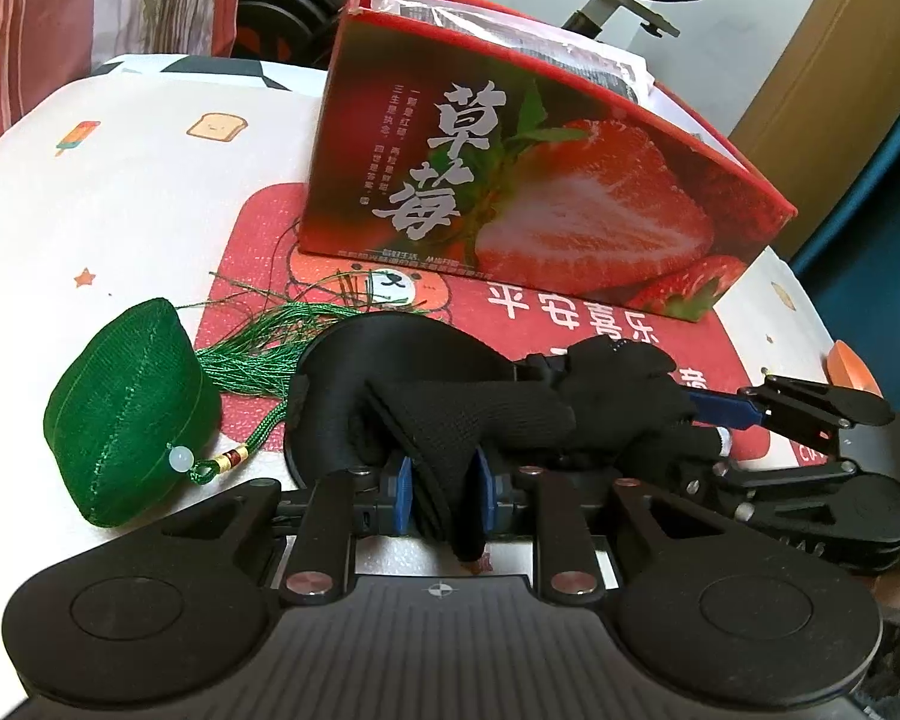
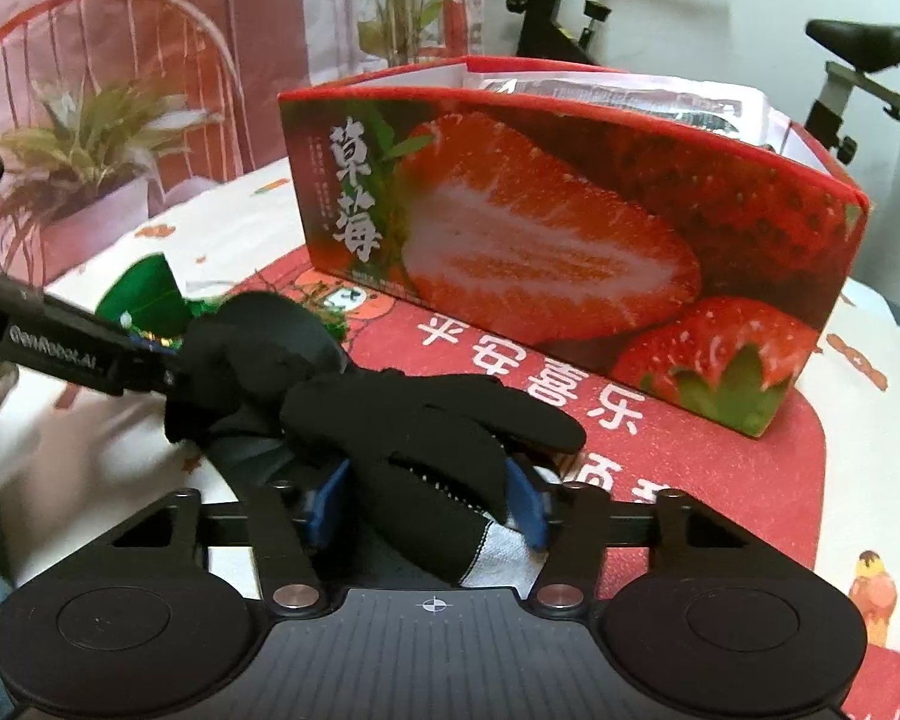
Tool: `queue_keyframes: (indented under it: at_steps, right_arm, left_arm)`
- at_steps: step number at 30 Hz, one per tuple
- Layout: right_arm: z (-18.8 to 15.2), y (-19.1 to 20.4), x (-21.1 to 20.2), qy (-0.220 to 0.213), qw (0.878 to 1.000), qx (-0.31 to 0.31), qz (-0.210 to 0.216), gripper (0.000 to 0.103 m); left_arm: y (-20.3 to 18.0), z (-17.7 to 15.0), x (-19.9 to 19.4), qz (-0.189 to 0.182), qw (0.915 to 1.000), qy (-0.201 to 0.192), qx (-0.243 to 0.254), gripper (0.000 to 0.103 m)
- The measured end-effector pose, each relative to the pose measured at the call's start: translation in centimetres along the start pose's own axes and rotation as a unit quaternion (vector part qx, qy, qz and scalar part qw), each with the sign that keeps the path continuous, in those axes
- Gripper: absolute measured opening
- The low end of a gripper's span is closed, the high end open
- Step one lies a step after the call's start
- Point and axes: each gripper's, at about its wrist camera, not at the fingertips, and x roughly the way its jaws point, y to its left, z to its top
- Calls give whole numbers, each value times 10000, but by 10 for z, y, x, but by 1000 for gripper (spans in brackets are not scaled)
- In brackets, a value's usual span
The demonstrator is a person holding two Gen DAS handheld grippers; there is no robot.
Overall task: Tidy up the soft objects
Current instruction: 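Lift the black glove with both grippers toward the red box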
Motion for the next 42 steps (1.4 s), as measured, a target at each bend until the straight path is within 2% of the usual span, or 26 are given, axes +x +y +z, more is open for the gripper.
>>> queue_keyframes:
  at_steps: [7,8,12,25,35,42]
  right_arm:
    - [1,-4,-9,-150,9992,338,169,21]
    - [2,-4,-11,-182,9989,370,204,20]
    - [7,-2,-23,-415,9981,394,230,19]
    - [47,-6,-60,-1138,9928,339,184,19]
    - [106,-18,-76,-1643,9864,91,1,19]
    - [149,-44,-41,-1442,9890,75,-335,19]
  left_arm:
    - [0,-1,-1,-8,10000,-16,1,23]
    - [0,-1,-1,-12,10000,-17,-2,23]
    - [-1,0,-10,-29,9999,-151,0,22]
    - [-24,29,-59,-166,9945,-1002,243,22]
    - [-42,83,-77,-160,9864,-1577,443,22]
    - [-43,132,-53,-212,9867,-1566,386,22]
